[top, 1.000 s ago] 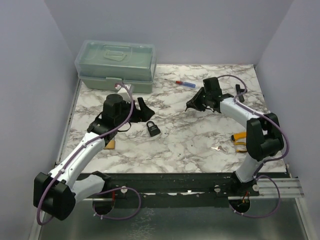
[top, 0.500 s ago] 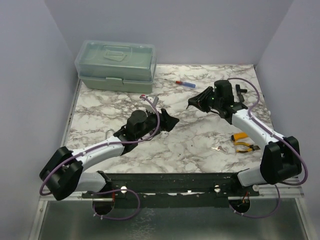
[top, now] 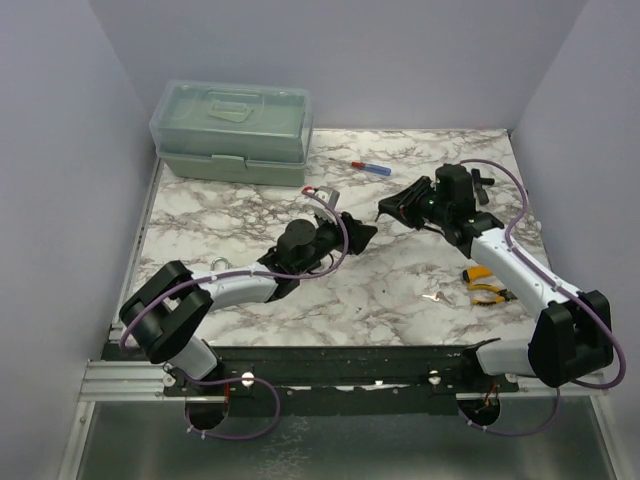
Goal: Unlock with the key
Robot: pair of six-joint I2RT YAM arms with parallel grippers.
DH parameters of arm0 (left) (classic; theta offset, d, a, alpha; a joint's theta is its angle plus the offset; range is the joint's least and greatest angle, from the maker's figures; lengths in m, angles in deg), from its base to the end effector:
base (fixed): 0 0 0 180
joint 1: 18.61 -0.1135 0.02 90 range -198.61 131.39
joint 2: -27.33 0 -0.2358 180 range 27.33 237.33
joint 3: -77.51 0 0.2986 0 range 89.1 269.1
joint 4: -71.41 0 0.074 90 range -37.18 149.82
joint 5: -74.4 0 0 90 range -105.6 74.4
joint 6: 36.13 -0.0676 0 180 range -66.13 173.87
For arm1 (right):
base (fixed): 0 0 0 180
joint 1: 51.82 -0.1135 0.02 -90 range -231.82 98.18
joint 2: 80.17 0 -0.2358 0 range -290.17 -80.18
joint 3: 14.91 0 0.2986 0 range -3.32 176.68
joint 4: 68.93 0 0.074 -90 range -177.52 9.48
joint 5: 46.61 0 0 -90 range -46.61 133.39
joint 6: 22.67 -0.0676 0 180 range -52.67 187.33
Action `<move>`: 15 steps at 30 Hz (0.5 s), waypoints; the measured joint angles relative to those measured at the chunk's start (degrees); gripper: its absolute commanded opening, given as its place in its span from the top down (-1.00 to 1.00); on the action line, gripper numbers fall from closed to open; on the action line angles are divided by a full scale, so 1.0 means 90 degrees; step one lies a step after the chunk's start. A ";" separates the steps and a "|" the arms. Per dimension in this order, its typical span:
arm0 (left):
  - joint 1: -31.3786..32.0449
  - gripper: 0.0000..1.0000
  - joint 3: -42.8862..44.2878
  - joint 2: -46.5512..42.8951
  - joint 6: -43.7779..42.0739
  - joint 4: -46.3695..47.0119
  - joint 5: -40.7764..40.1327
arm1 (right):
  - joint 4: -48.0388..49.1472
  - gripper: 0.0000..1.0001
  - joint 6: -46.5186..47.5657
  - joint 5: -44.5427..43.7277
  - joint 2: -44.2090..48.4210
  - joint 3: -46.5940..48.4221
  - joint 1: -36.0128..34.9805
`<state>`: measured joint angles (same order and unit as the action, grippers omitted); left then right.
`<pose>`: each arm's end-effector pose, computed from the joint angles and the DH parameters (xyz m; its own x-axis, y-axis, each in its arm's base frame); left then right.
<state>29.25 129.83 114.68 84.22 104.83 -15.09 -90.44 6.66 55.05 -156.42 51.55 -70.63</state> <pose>0.2647 -0.2934 0.1737 -0.3939 -0.3177 -0.8625 0.6355 0.5838 -0.5053 0.3534 0.1348 0.2189 -0.6587 0.6776 -0.3270 0.1940 0.5729 0.7964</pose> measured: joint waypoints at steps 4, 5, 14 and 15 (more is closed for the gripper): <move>0.0095 -0.08 0.0219 0.0172 -0.0063 0.0265 -0.0005 | -0.0002 0.77 -0.0002 0.0019 0.0005 -0.0039 0.0000; 0.0104 -0.07 0.0253 0.0204 -0.0075 0.0313 -0.0007 | -0.0002 0.77 -0.0002 0.0024 0.0007 -0.0039 0.0000; 0.0114 0.06 0.0452 0.0520 -0.0097 0.0476 -0.0160 | -0.0002 0.77 -0.0002 0.0078 0.0117 -0.0044 0.0000; 0.0114 0.08 0.0488 0.0573 -0.0097 0.0476 -0.0170 | -0.0002 0.77 -0.0002 0.0080 0.0134 -0.0046 0.0000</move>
<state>30.28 134.22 119.84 83.35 109.12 -16.62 -90.46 6.64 55.77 -155.22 51.13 -70.63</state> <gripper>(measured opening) 0.482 0.298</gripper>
